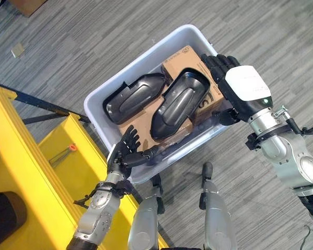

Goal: Move parts from the plastic box to the shelf.

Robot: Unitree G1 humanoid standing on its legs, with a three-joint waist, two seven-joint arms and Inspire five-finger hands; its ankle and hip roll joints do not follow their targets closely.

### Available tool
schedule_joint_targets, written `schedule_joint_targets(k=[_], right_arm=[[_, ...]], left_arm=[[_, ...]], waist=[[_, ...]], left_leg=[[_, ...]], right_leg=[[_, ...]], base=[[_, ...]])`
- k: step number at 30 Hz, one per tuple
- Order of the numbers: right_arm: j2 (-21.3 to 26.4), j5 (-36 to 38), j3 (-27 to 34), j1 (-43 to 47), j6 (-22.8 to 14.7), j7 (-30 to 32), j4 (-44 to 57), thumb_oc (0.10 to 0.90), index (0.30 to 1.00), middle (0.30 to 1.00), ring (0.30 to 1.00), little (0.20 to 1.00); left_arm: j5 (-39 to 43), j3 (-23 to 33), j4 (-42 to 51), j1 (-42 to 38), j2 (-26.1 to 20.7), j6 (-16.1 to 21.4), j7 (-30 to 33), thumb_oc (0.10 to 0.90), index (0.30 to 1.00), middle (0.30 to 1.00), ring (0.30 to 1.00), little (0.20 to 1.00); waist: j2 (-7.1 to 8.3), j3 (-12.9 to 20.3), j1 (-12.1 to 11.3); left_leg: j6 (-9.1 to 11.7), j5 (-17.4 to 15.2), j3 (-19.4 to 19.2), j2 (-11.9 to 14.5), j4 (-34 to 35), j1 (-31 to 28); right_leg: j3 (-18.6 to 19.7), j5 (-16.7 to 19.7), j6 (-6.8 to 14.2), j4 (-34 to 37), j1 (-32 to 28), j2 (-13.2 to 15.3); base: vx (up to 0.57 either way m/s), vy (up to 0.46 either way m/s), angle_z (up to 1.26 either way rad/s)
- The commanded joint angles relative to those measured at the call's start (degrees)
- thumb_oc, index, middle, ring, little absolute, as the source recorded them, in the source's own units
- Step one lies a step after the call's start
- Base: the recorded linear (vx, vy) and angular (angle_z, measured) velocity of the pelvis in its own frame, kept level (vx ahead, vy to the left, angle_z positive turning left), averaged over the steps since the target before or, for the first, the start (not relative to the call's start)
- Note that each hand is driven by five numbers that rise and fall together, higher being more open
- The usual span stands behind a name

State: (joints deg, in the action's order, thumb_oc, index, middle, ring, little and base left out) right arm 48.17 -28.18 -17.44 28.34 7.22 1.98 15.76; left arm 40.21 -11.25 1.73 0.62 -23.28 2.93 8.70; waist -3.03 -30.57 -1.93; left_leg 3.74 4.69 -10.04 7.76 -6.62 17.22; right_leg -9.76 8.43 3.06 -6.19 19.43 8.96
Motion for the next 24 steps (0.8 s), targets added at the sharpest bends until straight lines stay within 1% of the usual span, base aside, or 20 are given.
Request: schedule_joint_targets(k=[1, 3, 4, 5, 7, 8, 9, 10, 12, 13, 14, 15, 16, 17, 19, 20, 21, 22, 23, 24], right_arm=[[0.9, 1.4, 1.0, 9.4, -4.9, 6.2, 7.5, 0.9, 1.0, 1.0, 1.0, 1.0], [-0.1, 1.2, 0.0, 10.8, -5.0, 5.9, 6.9, 0.9, 1.0, 1.0, 1.0, 1.0], [-0.6, 1.4, -0.4, 11.0, -5.8, 6.3, 6.4, 0.9, 1.0, 1.0, 1.0, 1.0], [-0.6, 1.6, -0.4, 10.9, -6.1, 6.6, 6.3, 0.9, 1.0, 1.0, 1.0, 1.0], [-0.8, 2.2, 0.2, 10.1, -6.2, 7.6, 6.4, 0.9, 1.0, 1.0, 1.0, 1.0], [-0.9, 2.4, 0.2, 10.0, -6.3, 7.7, 6.4, 0.9, 1.0, 1.0, 1.0, 1.0], [-1.7, 4.2, 0.5, 10.1, -5.5, 8.8, 6.3, 0.9, 1.0, 1.0, 1.0, 1.0], [-2.0, 5.4, 1.0, 9.6, -5.1, 9.6, 6.3, 0.9, 1.0, 1.0, 1.0, 1.0], [-2.5, 6.1, 1.5, 8.6, -4.6, 10.9, 6.3, 0.9, 1.0, 1.0, 1.0, 1.0], [-3.0, 6.6, 1.8, 7.7, -3.7, 11.6, 6.6, 0.9, 1.0, 1.0, 1.0, 1.0], [-3.6, 6.9, 1.9, 7.1, -3.4, 12.0, 6.7, 0.9, 1.0, 1.0, 1.0, 1.0], [-3.9, 6.5, 1.8, 6.9, -3.3, 12.5, 6.6, 0.9, 1.0, 1.0, 1.0, 1.0], [-4.3, 5.9, 1.6, 6.8, -3.4, 13.1, 6.5, 0.9, 1.0, 1.0, 1.0, 1.0], [-4.9, 4.8, 1.2, 6.6, -3.5, 13.7, 6.0, 0.9, 1.0, 1.0, 1.0, 1.0], [-5.6, 3.4, 0.7, 7.0, -3.7, 14.2, 5.3, 0.9, 1.0, 1.0, 1.0, 1.0], [-6.4, 2.1, 0.4, 7.4, -3.8, 14.3, 4.8, 0.9, 1.0, 1.0, 1.0, 1.0], [-7.1, 1.2, 0.5, 7.6, -3.3, 14.0, 4.3, 0.9, 1.0, 1.0, 1.0, 1.0], [-7.2, 1.2, 0.7, 7.8, -2.8, 13.4, 4.1, 0.9, 1.0, 1.0, 1.0, 1.0], [-6.8, 2.6, 1.0, 8.3, -1.0, 11.3, 4.2, 0.9, 1.0, 1.0, 1.0, 1.0], [-6.7, 3.0, 1.1, 8.3, -0.6, 11.0, 4.3, 0.9, 1.0, 1.0, 1.0, 1.0]], left_arm=[[-0.3, 2.5, 6.0, 0.6, -2.2, 4.8, 0.8, 0.9, 1.0, 1.0, 1.0, 1.0], [-0.8, 2.8, 5.8, 1.0, -2.0, 4.9, 0.3, 0.9, 1.0, 1.0, 1.0, 1.0], [-1.5, 2.9, 5.3, 1.7, -1.7, 5.5, -0.6, 0.9, 1.0, 1.0, 1.0, 1.0], [-1.3, 2.9, 5.3, 1.9, -1.8, 5.8, -0.6, 0.9, 1.0, 1.0, 1.0, 1.0], [-1.0, 3.6, 5.6, 2.4, -2.1, 5.4, -1.1, 0.9, 1.0, 1.0, 1.0, 1.0], [-0.9, 3.7, 5.5, 2.5, -2.1, 5.3, -1.5, 0.9, 1.0, 1.0, 1.0, 1.0], [-1.7, 3.9, 5.7, 2.3, -2.4, 4.7, -3.1, 0.9, 1.0, 1.0, 1.0, 1.0], [-2.2, 4.0, 6.2, 1.8, -2.9, 3.8, -3.2, 0.9, 1.0, 1.0, 1.0, 1.0], [-3.6, 3.9, 6.6, 1.3, -3.2, 2.3, -4.0, 0.9, 1.0, 1.0, 1.0, 1.0], [-4.8, 3.1, 7.1, 0.9, -3.3, 1.2, -4.3, 0.9, 1.0, 1.0, 1.0, 1.0], [-5.1, 2.3, 7.0, 0.5, -3.5, 1.2, -4.2, 0.9, 1.0, 1.0, 1.0, 1.0], [-5.1, 1.9, 6.8, 0.0, -3.7, 1.4, -4.4, 0.9, 1.0, 1.0, 1.0, 1.0], [-5.1, 1.5, 6.7, -0.6, -4.0, 1.6, -4.5, 0.9, 1.0, 1.0, 1.0, 1.0], [-4.9, 0.9, 6.3, -1.4, -4.7, 2.3, -4.3, 0.9, 1.0, 1.0, 1.0, 1.0], [-3.9, 0.5, 6.2, -2.2, -5.9, 3.2, -3.9, 0.9, 1.0, 1.0, 1.0, 1.0], [-3.4, 0.7, 6.4, -2.6, -7.0, 3.5, -3.4, 0.9, 1.0, 1.0, 1.0, 1.0], [-2.8, 1.1, 6.6, -3.0, -8.1, 3.7, -2.7, 0.9, 1.0, 1.0, 1.0, 1.0], [-2.7, 1.4, 6.7, -3.1, -8.6, 3.9, -2.2, 0.9, 1.0, 1.0, 1.0, 1.0], [-2.1, 2.7, 7.0, -3.3, -9.6, 3.5, -2.4, 0.9, 1.0, 1.0, 1.0, 1.0], [-1.9, 2.9, 7.1, -3.2, -9.8, 3.2, -2.6, 0.9, 1.0, 1.0, 1.0, 1.0]], waist=[[0.99, 0.8, -1.8], [1.06, 0.8, -2.9], [1.28, 0.8, -3.7], [1.46, 0.8, -3.9], [2.74, 0.8, -4.8], [3.0, 0.8, -4.9], [4.93, 0.8, -6.0], [5.65, 0.8, -6.4], [6.17, 0.9, -6.5], [6.23, 0.9, -6.1], [6.14, 0.8, -5.6], [6.08, 0.8, -5.0], [6.07, 0.8, -4.2], [5.9, 0.8, -2.9], [5.42, 0.8, -1.7], [5.37, 0.8, -1.2], [5.62, 0.8, -1.0], [5.89, 0.8, -1.0], [6.65, 0.8, -1.4], [6.7, 0.8, -1.4]], left_leg=[[-1.5, -5.7, 2.0, -2.2, -3.5, 0.7], [-1.4, -5.8, 2.6, -2.3, -3.8, 0.5], [-1.6, -6.1, 3.1, -2.7, -4.3, 0.2], [-1.7, -6.2, 3.2, -2.8, -4.6, 0.2], [-2.2, -6.9, 3.3, -3.1, -5.4, 0.0], [-2.3, -6.9, 3.4, -3.1, -5.5, -0.1], [-2.6, -7.6, 3.5, -3.0, -6.4, -0.1], [-3.2, -8.0, 3.6, -3.0, -6.7, 0.0], [-4.1, -8.4, 4.3, -3.5, -7.0, 0.0], [-4.7, -8.7, 5.3, -3.9, -7.6, 0.1], [-5.1, -9.1, 5.9, -4.4, -8.3, 0.2], [-5.3, -9.3, 6.2, -4.7, -8.7, 0.7], [-5.4, -9.7, 6.6, -5.1, -9.0, 1.0], [-5.3, -10.4, 7.3, -5.3, -9.3, 1.4], [-5.1, -11.2, 8.0, -4.8, -9.1, 1.3], [-4.9, -12.1, 8.3, -4.1, -9.1, 1.3], [-4.8, -13.1, 8.4, -2.9, -9.6, 1.6], [-4.6, -13.3, 8.1, -2.1, -9.9, 1.8], [-4.0, -13.6, 7.6, -0.6, -10.5, 2.2], [-3.8, -13.8, 7.7, -0.4, -10.8, 2.3]], right_leg=[[-5.8, -17.2, -1.4, -12.8, -1.5, -1.5], [-6.5, -17.6, -1.8, -12.9, -2.5, -1.7], [-7.1, -17.7, -2.0, -12.8, -3.7, -1.5], [-7.3, -17.8, -2.0, -12.9, -3.9, -1.4], [-7.6, -17.8, -2.0, -12.8, -5.0, -1.3], [-7.6, -17.8, -2.0, -12.8, -5.2, -1.3], [-8.3, -18.0, -2.2, -12.7, -7.1, -2.0], [-8.2, -18.8, -2.1, -14.6, -7.3, -2.2], [-7.0, -19.7, -1.8, -18.2, -6.7, -2.3], [-5.3, -20.0, -1.4, -20.3, -6.0, -1.7], [-3.4, -19.0, -0.4, -19.8, -5.7, -0.6], [-1.4, -16.8, 0.7, -17.3, -5.6, 0.6], [1.2, -14.1, 1.8, -13.8, -5.9, 2.2], [5.4, -9.6, 3.4, -8.3, -6.1, 4.5], [9.4, -4.3, 5.0, -2.6, -6.1, 6.8], [11.2, -1.5, 5.9, -0.3, -5.3, 8.1], [11.9, 0.3, 6.4, 0.4, -3.9, 9.0], [11.5, 0.3, 6.7, 0.7, -3.7, 8.9], [10.5, -1.1, 7.5, 1.8, -4.7, 8.6], [10.3, -1.3, 7.6, 2.0, -5.1, 8.5]], base=[[0.05, 0.037, 0.29], [0.08, 0.105, 0.34], [0.1, 0.142, 0.22], [0.08, 0.113, 0.17], [0.05, 0.045, 0.25], [0.08, 0.015, 0.34], [0.07, -0.022, 0.29], [0.08, -0.047, 0.18], [0.08, -0.103, 0.14], [0.09, -0.166, 0.3], [0.04, -0.187, 0.46], [-0.04, -0.212, 0.66], [-0.09, -0.29, 0.82], [-0.1, -0.31, 0.73], [-0.09, -0.314, 0.54], [-0.11, -0.444, 0.52], [-0.13, -0.431, 0.35], [-0.15, -0.483, 0.08], [-0.09, -0.306, 0.07], [-0.07, -0.365, 0.13]])
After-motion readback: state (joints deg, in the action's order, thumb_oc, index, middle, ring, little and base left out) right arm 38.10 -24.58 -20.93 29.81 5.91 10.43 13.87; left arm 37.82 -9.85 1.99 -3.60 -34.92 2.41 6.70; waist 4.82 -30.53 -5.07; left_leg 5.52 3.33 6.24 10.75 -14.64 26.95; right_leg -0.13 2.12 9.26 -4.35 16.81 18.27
